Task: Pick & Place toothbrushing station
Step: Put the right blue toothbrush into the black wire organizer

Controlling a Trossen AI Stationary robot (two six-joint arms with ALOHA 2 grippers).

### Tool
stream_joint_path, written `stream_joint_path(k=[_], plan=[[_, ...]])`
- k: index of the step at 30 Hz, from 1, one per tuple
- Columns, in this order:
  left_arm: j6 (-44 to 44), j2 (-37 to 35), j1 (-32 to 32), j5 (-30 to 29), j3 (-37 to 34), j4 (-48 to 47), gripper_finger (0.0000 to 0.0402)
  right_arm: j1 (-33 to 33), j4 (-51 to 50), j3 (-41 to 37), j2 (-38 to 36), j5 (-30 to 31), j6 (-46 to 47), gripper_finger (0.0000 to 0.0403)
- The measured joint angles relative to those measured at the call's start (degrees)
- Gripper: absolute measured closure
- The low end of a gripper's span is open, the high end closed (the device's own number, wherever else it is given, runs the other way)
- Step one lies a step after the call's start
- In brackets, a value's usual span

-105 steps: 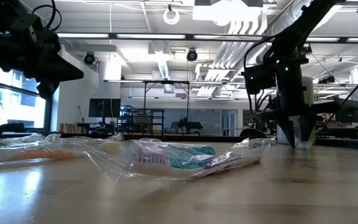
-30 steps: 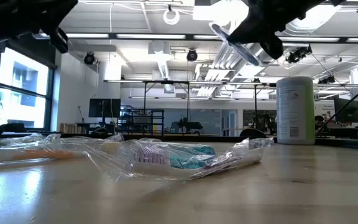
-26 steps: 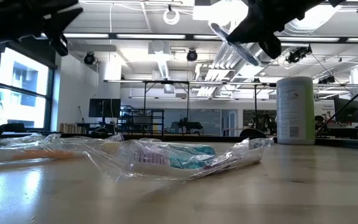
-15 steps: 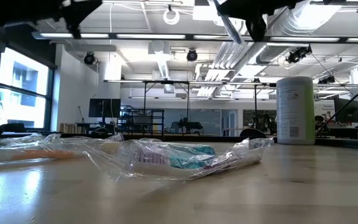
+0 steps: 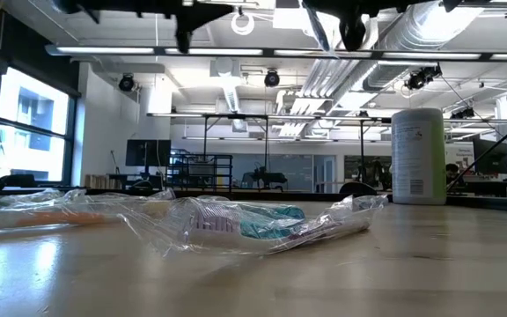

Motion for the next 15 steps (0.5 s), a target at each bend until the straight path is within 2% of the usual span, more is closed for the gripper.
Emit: stream_joint_path(k=[5,9,15], plan=[[5.9,9.7,0.0,3.9,5.3,5.3,0.0239,1.0,-0.9,0.0,0.0,0.4,0.4,0.0395],[6.4,15.2,0.0,5.1,10.3,5.4,0.0239,1.4,-1.2,0.0,0.0,0.3,0.3,0.0395],[6.4,19.1,0.0,9.5,16.1,5.6,0.0239,1.6,-0.9,0.0,0.0,0.3,0.6,0.0395]])
